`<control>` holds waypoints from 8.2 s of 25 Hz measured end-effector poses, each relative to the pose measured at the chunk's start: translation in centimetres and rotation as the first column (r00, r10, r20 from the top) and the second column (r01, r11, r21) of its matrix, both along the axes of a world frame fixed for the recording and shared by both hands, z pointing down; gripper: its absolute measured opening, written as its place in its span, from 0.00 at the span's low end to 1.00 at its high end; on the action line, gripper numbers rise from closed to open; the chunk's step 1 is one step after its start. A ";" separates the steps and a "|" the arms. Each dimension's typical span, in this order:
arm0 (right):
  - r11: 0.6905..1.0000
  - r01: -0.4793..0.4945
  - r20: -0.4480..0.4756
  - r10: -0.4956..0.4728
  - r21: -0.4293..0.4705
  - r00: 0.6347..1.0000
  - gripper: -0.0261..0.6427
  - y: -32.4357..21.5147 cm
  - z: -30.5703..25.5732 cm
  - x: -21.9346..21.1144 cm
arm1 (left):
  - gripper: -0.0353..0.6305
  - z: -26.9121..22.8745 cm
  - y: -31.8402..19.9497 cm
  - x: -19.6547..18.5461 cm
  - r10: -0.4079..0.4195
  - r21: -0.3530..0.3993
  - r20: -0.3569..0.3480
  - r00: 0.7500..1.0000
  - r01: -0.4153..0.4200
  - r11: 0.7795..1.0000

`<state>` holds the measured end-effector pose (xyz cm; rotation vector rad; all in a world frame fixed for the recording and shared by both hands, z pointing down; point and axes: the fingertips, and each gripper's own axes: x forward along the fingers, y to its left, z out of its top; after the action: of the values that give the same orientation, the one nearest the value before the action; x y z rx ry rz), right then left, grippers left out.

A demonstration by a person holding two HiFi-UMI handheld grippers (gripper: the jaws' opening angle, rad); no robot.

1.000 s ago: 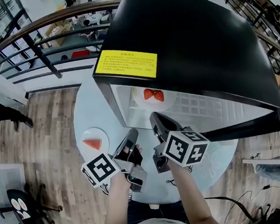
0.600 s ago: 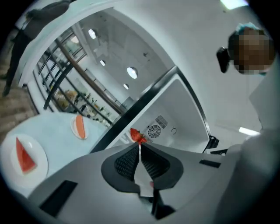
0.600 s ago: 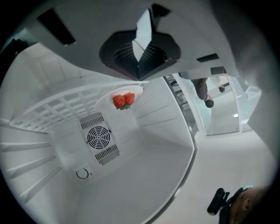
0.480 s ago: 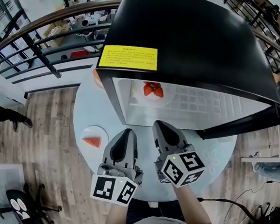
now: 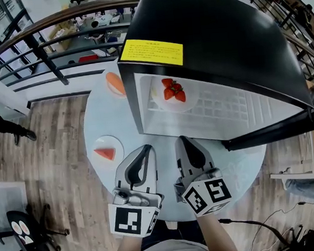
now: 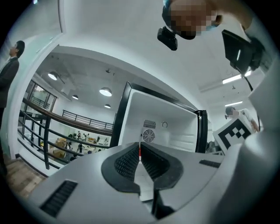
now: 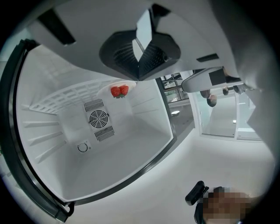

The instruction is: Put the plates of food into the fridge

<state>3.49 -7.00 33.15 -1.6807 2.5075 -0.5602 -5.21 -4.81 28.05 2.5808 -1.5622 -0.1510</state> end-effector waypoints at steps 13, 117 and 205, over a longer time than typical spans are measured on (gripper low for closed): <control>0.998 0.027 -0.006 -0.026 0.049 1.000 0.06 1.4 -1.1 -2.6 | 0.07 -0.4 0.9 -3.5 -0.072 0.004 -0.034 0.997 0.072 0.997; 0.697 0.316 0.483 0.050 -0.644 0.874 0.09 4.2 18.3 -13.4 | 0.12 22.9 4.5 -18.4 -0.531 -0.776 -0.305 0.791 0.117 0.620; 0.893 -0.210 0.627 0.432 -0.397 0.648 0.08 -2.5 4.3 20.9 | 0.11 8.8 -9.1 15.6 -0.129 -0.647 -0.483 0.866 -0.254 0.719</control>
<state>24.38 -9.50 37.44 -1.5240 1.5791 -1.2870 10.39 -13.91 36.89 1.7910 -1.0444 -0.1645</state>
